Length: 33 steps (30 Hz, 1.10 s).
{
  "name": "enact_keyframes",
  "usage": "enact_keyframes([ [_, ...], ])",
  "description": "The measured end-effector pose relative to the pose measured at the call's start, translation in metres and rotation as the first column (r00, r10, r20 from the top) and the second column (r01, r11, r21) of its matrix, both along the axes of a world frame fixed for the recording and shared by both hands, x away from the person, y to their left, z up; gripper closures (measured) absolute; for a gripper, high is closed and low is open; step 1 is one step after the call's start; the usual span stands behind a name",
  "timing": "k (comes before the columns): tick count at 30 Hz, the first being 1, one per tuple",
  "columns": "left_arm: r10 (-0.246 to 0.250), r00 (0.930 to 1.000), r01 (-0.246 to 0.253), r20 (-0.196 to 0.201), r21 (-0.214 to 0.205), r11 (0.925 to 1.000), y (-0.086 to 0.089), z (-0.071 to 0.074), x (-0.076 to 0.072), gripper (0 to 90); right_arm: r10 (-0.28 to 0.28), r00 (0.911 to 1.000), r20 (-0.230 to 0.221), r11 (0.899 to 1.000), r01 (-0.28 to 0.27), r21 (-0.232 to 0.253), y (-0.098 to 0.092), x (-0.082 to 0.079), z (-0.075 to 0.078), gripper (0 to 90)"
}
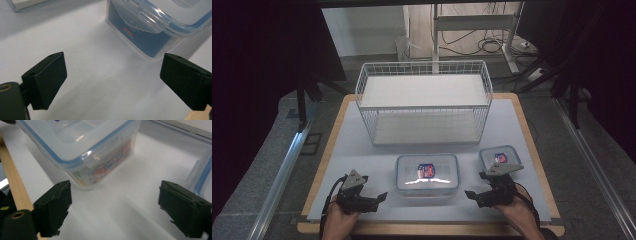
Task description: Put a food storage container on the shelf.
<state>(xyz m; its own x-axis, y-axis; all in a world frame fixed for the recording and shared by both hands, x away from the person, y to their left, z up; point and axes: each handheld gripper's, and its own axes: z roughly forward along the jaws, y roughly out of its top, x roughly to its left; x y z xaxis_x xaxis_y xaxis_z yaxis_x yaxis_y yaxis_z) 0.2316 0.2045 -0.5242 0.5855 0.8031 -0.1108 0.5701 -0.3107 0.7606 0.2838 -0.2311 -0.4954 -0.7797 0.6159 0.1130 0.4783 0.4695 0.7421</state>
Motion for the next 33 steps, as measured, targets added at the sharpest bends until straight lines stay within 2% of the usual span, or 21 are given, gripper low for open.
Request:
enact_keyframes([
  [4, -0.013, 0.9998, 0.013, -0.014, 0.0, 0.9999, -0.004, 0.002, 0.002, 6.5, 0.002, 1.0, -0.003, 1.0, -0.002, 0.008, 0.001, 0.002, 0.002, 9.0],
  [8, -0.031, 0.9993, 0.031, -0.023, -0.002, 0.9995, -0.009, 0.006, 0.005, 5.8, 0.007, 0.9996, -0.028, 1.0, -0.006, 0.029, 0.003, 0.004, 0.005, 8.9],
  [11, -0.04, 0.9988, 0.04, -0.028, -0.014, 0.9991, -0.01, 0.009, 0.007, 5.3, 0.01, 0.9997, -0.024, 1.0, -0.01, 0.028, 0.006, 0.006, 0.007, 8.7],
  [15, -0.043, 0.9988, 0.043, -0.021, -0.014, 0.999, -0.011, 0.014, 0.008, 4.7, 0.006, 0.9996, -0.029, 0.999, -0.005, 0.038, 0.007, 0.008, 0.009, 8.1],
  [16, -0.051, 0.9984, 0.05, -0.024, -0.038, 0.998, -0.01, 0.017, 0.011, 4.1, 0.002, 0.9989, -0.046, 0.999, 0.0, 0.049, 0.008, 0.009, 0.01, 6.7],
  [17, -0.051, 0.9984, 0.05, -0.024, -0.038, 0.998, -0.01, 0.017, 0.011, 3.6, 0.001, 0.9986, -0.054, 0.998, 0.002, 0.055, 0.009, 0.01, 0.011, 5.6],
  [18, -0.06, 0.9978, 0.057, -0.028, -0.094, 0.994, -0.009, 0.021, 0.016, 3.8, 0.001, 0.9983, -0.059, 0.998, 0.003, 0.06, 0.01, 0.012, 0.011, 4.4],
  [20, -0.07, 0.9963, 0.062, -0.05, -0.14, 0.9882, -0.01, 0.025, 0.023, 4.7, -0.002, 0.9968, -0.079, 0.998, 0.007, 0.07, 0.013, 0.015, 0.013, 3.9],
  [25, -0.095, 0.9903, 0.076, -0.102, -0.177, 0.9812, -0.019, 0.025, 0.042, 7.2, 0.013, 0.9914, -0.13, 0.997, -0.002, 0.08, 0.024, 0.024, 0.014, 3.8],
  [29, -0.137, 0.9782, 0.102, -0.157, -0.212, 0.972, -0.026, 0.021, 0.058, 7.3, 0.027, 0.9873, -0.156, 0.998, -0.016, 0.068, 0.035, 0.033, 0.015, 7.6],
  [31, -0.148, 0.9749, 0.111, -0.166, -0.216, 0.9701, -0.029, 0.019, 0.063, 7.4, 0.03, 0.9855, -0.167, 0.998, -0.02, 0.058, 0.042, 0.037, 0.014, 8.9],
  [33, -0.151, 0.9745, 0.113, -0.166, -0.217, 0.9695, -0.031, 0.019, 0.064, 7.4, 0.031, 0.9852, -0.169, 0.999, -0.023, 0.049, 0.046, 0.04, 0.014, 9.6],
])
